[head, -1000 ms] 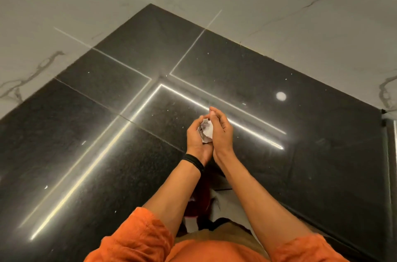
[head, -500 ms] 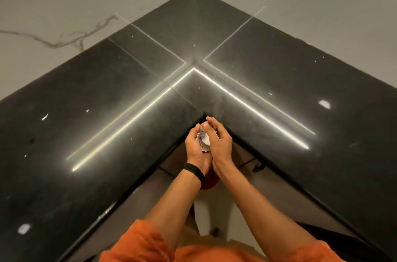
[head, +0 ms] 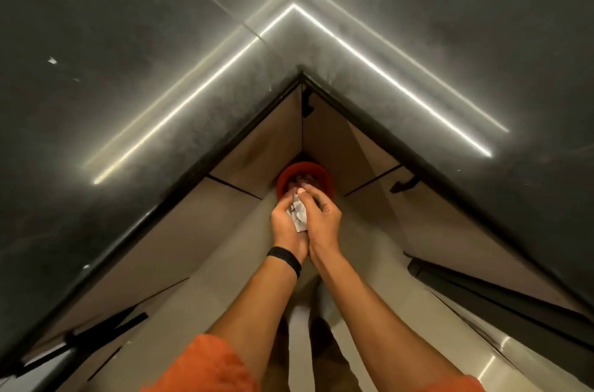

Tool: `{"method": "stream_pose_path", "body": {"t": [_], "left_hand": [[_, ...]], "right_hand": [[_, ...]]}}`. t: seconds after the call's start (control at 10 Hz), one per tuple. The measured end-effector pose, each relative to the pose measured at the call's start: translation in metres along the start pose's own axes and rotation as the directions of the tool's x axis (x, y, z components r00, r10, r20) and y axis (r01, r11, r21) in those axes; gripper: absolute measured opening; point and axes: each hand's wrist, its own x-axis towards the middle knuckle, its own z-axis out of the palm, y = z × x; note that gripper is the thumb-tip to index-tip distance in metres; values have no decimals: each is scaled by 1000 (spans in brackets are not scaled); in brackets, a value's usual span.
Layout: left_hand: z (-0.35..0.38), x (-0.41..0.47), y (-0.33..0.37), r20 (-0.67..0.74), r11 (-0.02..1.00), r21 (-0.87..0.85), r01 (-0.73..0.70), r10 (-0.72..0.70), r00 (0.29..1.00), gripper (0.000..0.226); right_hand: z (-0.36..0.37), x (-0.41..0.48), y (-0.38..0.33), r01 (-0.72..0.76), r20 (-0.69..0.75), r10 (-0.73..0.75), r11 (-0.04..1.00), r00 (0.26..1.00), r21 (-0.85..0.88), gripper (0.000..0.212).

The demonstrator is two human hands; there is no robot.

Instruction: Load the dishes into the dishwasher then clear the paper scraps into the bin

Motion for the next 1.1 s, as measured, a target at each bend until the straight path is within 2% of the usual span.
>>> {"method": "stream_pose_path", "body": {"t": [0.1, 0.2, 0.3, 0.4, 0.6, 0.8, 0.9, 1.0, 1.1], "left_hand": [[-3, 70, -16, -138, 998, 54, -14, 21, 990, 29], [-12, 135, -29, -78, 1000, 9, -4, 5, 997, 38], [-22, 189, -37, 34, 999, 47, -1, -1, 999, 47], [-31, 226, -41, 95, 998, 57, -36, 30, 995, 56], [-39, 245, -33, 152, 995, 96, -40, 25, 988, 69], [-43, 235, -31, 133, 988, 154, -34, 13, 991, 59], [-42, 221, -29, 126, 991, 135, -9, -8, 992, 62], [-34, 200, -22, 130, 996, 90, -20, 9, 991, 67], [-26, 164, -17, 127, 993, 122, 1, -17, 992, 69]], "right_hand": [[2, 61, 44, -123, -138, 117, 992, 983, -32, 37], [4, 117, 84, -202, -127, 218, 971, 968, 127, 43], [5, 158, 107, -182, -64, 190, 976, 980, 117, 43], [2, 186, 125, -182, -72, 204, 954, 976, 236, 32], [-5, 202, 135, -238, 31, 240, 922, 970, 306, 34], [-13, 198, 134, -255, 57, 250, 922, 967, 292, 43], [-17, 185, 126, -270, 66, 262, 923, 963, 274, 48], [-18, 171, 108, -265, 86, 251, 923, 964, 277, 39], [-15, 143, 91, -276, 57, 271, 924, 961, 266, 44]]}}
